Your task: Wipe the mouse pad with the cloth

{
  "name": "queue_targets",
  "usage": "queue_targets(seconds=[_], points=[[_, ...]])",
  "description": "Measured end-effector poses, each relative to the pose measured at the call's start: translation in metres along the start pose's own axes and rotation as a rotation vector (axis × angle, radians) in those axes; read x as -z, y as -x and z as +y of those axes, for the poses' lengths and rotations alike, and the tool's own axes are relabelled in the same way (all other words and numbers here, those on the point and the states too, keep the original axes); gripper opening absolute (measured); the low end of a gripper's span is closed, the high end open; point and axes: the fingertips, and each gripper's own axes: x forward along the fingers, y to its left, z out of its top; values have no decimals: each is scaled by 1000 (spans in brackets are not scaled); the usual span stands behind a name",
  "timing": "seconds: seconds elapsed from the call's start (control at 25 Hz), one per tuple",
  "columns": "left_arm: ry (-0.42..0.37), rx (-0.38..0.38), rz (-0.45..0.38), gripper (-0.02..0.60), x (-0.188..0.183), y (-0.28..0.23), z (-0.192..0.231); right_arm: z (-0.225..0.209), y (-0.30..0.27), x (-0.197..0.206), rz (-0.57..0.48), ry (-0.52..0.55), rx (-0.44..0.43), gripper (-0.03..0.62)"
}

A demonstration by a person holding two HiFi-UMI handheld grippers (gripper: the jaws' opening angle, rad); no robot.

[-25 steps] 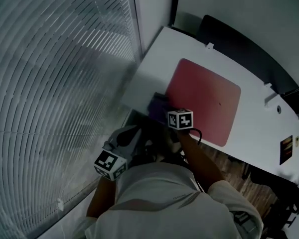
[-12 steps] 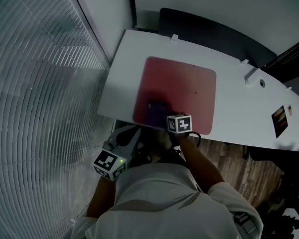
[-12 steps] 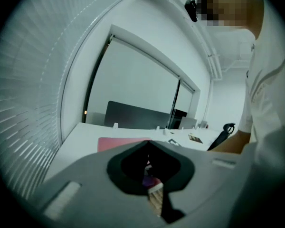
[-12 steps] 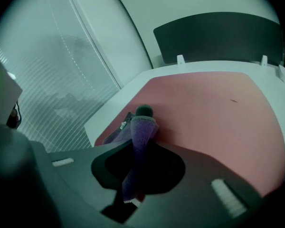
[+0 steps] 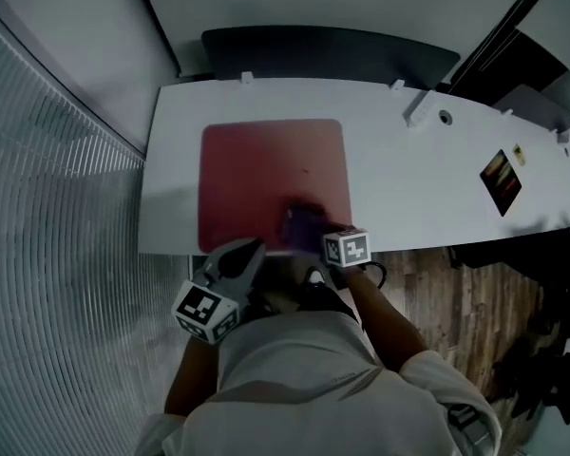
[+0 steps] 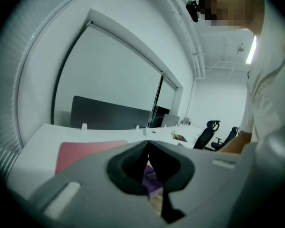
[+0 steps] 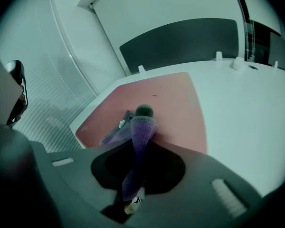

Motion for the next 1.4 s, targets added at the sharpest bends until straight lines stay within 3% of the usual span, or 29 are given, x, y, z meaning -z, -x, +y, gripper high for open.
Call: queue_targets(seconds=[0.4,0.72,1.04,1.4], points=[[-26,82,-3,0,-7,-90,-58,-108,78,37,-2,-120,88,52],[-70,111,-26,0,-20,-115,-87,-148,124,38,-48,-85,161,52],[-79,81,-72,0,-49,-83,-62,-86,161,-43,-306,-40,73,52],[-87,-48,-137,0,-70,-13,0,49,173,-144,-493,176,-65,52]])
